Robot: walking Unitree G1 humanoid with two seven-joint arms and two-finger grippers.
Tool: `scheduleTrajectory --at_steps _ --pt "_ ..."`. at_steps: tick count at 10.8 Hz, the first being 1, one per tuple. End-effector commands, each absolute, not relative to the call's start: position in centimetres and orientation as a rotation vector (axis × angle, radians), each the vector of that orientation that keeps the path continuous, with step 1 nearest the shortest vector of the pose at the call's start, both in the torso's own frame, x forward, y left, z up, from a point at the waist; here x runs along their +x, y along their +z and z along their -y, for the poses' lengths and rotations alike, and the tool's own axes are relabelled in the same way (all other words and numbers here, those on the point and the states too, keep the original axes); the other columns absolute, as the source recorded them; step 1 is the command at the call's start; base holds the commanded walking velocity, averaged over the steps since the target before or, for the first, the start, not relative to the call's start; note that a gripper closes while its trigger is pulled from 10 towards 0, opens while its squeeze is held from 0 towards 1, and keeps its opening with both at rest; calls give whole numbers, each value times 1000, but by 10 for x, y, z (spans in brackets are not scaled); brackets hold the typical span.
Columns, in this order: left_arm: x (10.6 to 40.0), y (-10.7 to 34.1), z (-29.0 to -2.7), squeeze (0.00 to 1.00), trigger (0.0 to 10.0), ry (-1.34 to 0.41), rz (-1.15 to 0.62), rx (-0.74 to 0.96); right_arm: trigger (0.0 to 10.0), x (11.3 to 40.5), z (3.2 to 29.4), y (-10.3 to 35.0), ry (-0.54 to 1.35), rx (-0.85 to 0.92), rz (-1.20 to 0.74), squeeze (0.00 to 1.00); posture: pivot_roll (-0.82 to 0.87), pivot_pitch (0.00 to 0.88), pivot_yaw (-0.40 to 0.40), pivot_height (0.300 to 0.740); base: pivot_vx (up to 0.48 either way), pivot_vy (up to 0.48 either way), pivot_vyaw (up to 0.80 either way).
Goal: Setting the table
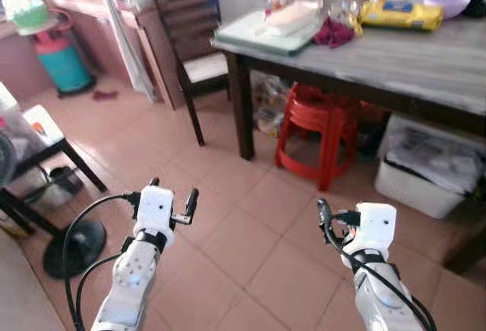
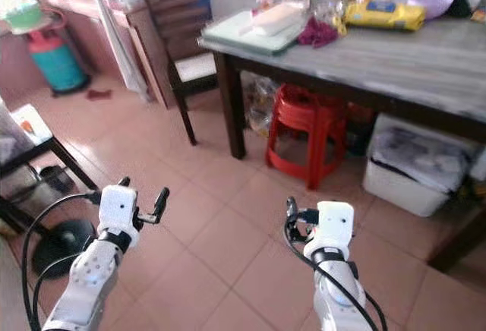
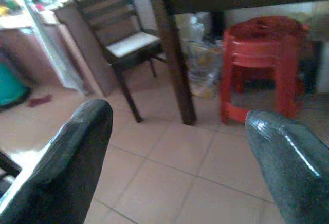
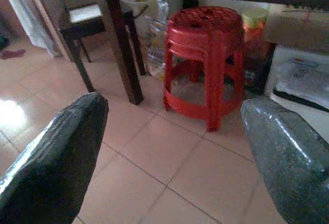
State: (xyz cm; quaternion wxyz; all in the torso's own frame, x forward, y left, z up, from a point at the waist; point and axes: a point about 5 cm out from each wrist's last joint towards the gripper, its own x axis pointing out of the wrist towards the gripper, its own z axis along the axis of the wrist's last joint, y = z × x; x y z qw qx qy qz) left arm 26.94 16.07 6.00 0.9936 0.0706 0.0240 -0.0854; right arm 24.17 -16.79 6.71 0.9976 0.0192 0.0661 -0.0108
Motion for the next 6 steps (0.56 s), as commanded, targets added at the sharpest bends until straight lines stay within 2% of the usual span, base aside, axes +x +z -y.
scheduleTrajectory --at_steps 1,4,6 --pt "272 65 -160 0 10000 -194 -33 132 10000 244 167 70 -17 39 -124 0 -87 61 123 740 0 0 -800" --pt "274 72 -159 0 10000 -214 -17 85 10000 245 166 77 -13 34 -95 0 -89 59 119 740 0 0 -800" --pt "275 92 -159 0 10000 -205 70 29 10000 247 167 99 -18 40 -2 0 -89 57 116 740 0 0 -716"
